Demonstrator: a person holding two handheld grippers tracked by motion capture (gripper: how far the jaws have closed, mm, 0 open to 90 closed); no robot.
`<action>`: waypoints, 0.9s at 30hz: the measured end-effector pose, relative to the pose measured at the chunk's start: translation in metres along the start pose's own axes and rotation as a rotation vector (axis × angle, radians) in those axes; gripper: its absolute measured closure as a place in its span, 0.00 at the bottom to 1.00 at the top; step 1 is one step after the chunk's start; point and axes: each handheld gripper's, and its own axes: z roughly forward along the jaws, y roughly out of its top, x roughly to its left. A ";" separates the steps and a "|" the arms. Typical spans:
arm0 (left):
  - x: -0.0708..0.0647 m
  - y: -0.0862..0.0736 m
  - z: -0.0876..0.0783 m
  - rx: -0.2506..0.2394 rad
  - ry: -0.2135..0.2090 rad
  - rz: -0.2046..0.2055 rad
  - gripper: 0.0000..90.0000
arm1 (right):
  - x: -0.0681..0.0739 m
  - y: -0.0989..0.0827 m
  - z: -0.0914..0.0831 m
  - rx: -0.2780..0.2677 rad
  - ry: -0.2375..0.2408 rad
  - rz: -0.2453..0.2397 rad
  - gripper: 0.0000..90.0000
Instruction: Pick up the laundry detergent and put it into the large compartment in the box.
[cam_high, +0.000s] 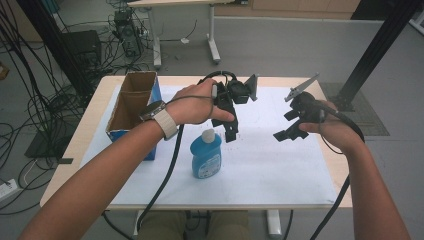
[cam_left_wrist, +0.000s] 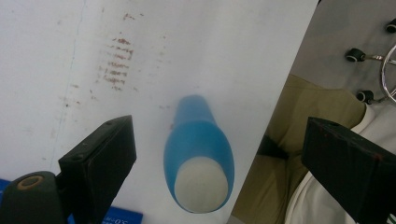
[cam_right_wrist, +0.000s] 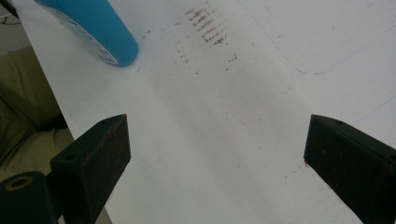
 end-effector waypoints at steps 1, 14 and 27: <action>0.000 0.000 0.000 0.000 0.000 0.000 0.12 | 0.000 0.000 0.000 -0.001 -0.001 0.000 0.08; -0.001 -0.003 0.000 -0.009 0.004 -0.010 0.11 | -0.001 -0.003 0.002 0.001 0.003 0.007 0.08; -0.005 -0.003 -0.001 -0.006 0.007 -0.005 0.11 | 0.000 -0.004 -0.001 -0.007 0.001 0.004 0.08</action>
